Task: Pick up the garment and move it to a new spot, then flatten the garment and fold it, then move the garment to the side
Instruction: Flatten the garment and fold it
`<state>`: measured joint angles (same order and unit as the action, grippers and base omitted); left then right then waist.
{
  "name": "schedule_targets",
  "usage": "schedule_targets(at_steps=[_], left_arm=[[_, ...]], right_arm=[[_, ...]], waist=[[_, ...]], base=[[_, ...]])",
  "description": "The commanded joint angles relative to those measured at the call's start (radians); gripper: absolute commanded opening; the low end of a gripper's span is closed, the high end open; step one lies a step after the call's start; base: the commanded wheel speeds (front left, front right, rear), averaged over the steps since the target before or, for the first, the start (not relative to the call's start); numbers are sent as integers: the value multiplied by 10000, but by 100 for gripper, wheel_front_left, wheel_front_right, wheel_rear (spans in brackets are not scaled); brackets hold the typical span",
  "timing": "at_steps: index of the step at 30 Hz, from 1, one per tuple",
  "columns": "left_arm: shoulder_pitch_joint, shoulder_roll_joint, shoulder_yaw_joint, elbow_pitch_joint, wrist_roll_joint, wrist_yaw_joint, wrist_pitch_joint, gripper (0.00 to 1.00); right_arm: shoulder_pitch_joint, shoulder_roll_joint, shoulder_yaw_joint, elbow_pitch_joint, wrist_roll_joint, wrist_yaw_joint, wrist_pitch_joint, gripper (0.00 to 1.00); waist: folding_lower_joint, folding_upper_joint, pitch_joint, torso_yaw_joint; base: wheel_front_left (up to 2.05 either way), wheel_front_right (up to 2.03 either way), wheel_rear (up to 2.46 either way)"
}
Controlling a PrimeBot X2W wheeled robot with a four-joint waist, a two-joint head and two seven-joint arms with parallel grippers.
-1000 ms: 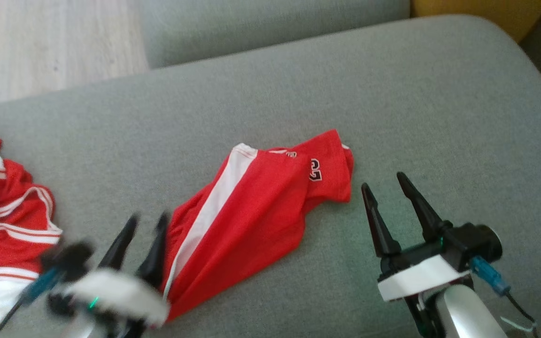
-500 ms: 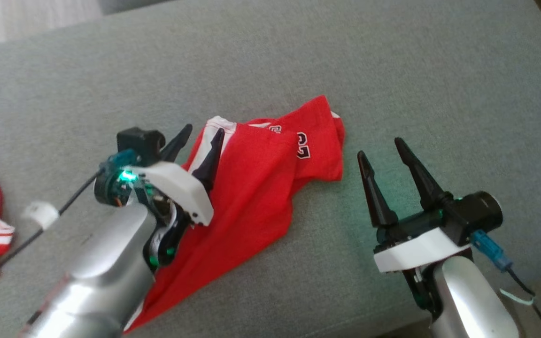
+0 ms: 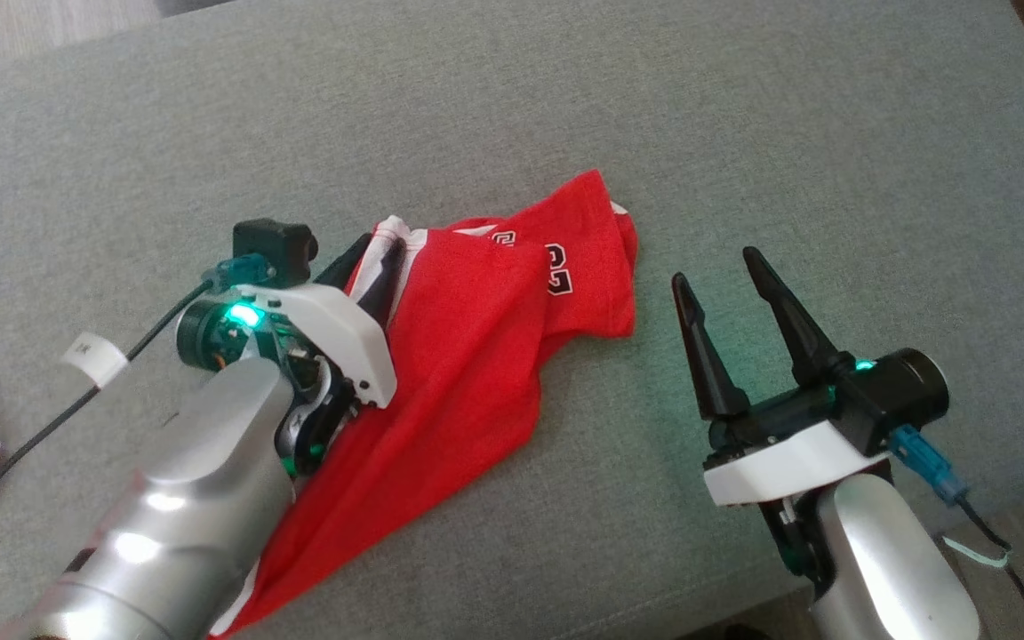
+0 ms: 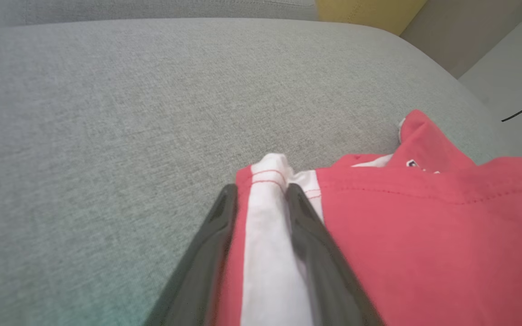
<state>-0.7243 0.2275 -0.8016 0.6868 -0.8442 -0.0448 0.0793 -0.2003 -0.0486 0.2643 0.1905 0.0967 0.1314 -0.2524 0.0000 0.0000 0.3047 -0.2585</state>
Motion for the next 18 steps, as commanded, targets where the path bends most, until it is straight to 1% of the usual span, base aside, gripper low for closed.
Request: schedule_targets(at_steps=[1,3,4,5,8,11,14,15,16,18], left_arm=[[-576,72,269,-43,-76,-68,-50,44],[-609,39,224,144,-67,-118,-55,29],[-630,31,194,227,-53,-150,-63,6],[-647,19,180,300,-50,-179,-90,0],[-709,-42,186,408,-53,-239,-270,0],[-794,-4,195,347,66,-201,-573,0],[-733,28,256,-254,113,-95,-929,0],[-662,35,198,-531,164,-66,-957,0],[-662,35,198,-531,164,-66,-957,0],[-403,5,-2,-1259,207,-66,-857,0]], right_arm=[[-248,-16,243,-327,58,-7,-94,100],[-267,-16,257,-320,80,-7,-94,100],[-279,-16,255,-318,89,-7,-94,100],[-285,-16,240,-319,98,-7,-94,100],[-272,-16,204,-309,115,-7,-94,100],[-200,-16,162,-271,118,-7,-94,100],[-42,-16,93,-208,122,-7,-94,100],[1,-16,79,-198,125,-7,-94,100],[1,-16,79,-198,125,-7,-94,100],[83,-16,46,-184,136,-7,-94,100]], waist=[[0,0,-4,-37],[0,0,8,-89],[0,0,13,-109],[0,0,12,-126],[0,0,-24,-154],[0,0,-157,-160],[0,0,-475,-141],[0,0,-560,-136],[0,0,-560,-136],[0,0,-737,-134]], base=[[0,0,0],[0,0,0],[0,0,0],[0,0,0],[0,0,0],[0,0,0],[0,0,0],[0,0,0],[0,0,0],[0,0,0]])
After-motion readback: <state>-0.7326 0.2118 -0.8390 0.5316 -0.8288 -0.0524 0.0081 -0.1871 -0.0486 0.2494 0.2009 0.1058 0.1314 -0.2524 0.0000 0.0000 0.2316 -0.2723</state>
